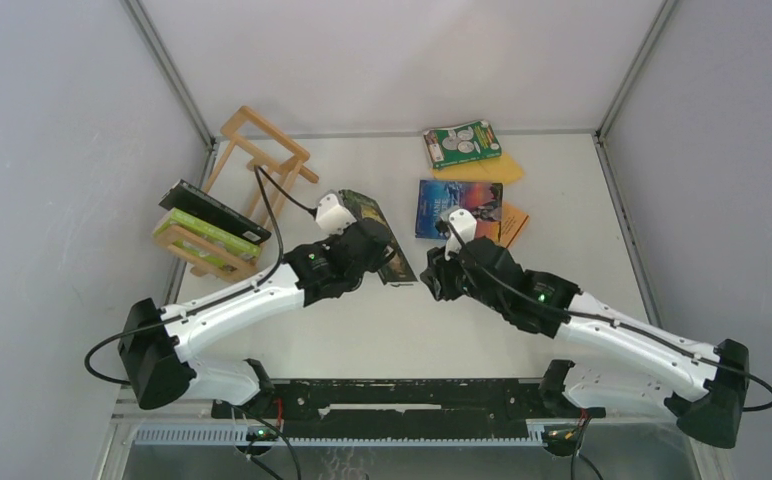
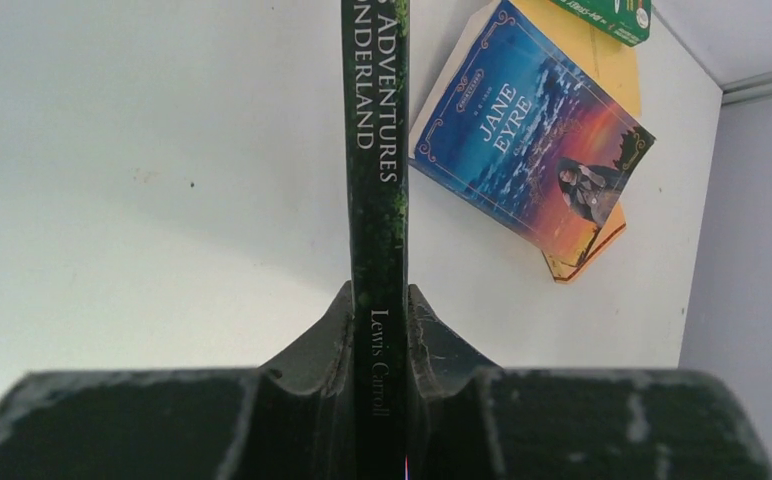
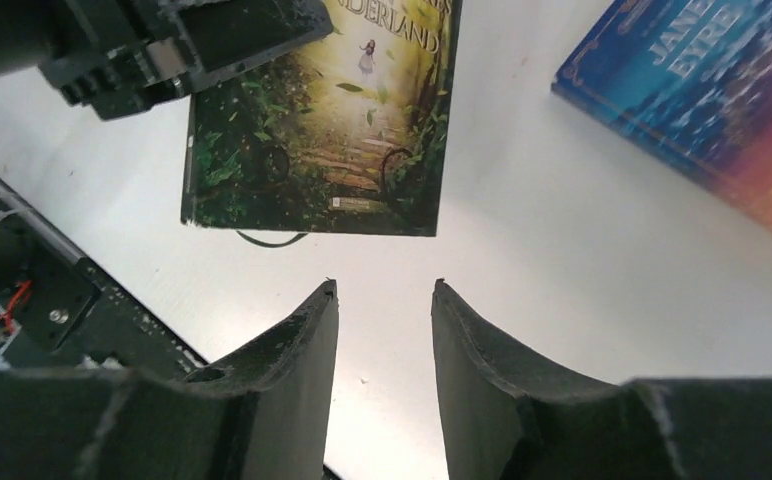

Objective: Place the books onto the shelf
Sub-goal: Pick up the book from the center of the board.

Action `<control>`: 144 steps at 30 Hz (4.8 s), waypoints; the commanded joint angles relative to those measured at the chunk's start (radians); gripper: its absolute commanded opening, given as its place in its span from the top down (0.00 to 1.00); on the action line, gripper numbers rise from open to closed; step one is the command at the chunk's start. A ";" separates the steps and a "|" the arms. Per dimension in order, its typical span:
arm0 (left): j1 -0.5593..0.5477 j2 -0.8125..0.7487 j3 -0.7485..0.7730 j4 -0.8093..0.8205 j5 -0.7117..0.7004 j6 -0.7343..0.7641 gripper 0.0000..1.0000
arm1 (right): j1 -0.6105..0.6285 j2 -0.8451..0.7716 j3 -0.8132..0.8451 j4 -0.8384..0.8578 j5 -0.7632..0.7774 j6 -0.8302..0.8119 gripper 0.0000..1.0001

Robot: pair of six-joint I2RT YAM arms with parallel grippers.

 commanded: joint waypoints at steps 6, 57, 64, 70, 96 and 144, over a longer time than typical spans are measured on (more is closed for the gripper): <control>0.023 0.017 0.180 -0.053 0.048 0.101 1.00 | 0.245 -0.060 -0.069 0.281 0.324 -0.239 0.52; 0.067 -0.061 0.161 -0.081 0.329 0.153 0.99 | 0.376 0.377 0.059 0.551 0.654 -0.523 1.00; 0.096 -0.125 0.129 -0.101 0.304 0.129 0.59 | 0.383 0.286 0.012 0.590 0.597 -0.560 1.00; 0.212 -0.219 0.047 -0.052 0.391 0.126 0.33 | 0.391 0.212 -0.015 0.584 0.545 -0.581 1.00; 0.477 -0.147 0.094 -0.059 0.793 0.229 0.89 | 0.484 0.065 -0.062 0.560 0.550 -0.704 1.00; 0.317 -0.027 0.283 -0.092 0.417 0.189 1.00 | 0.404 0.399 0.483 -0.085 0.459 -0.423 0.29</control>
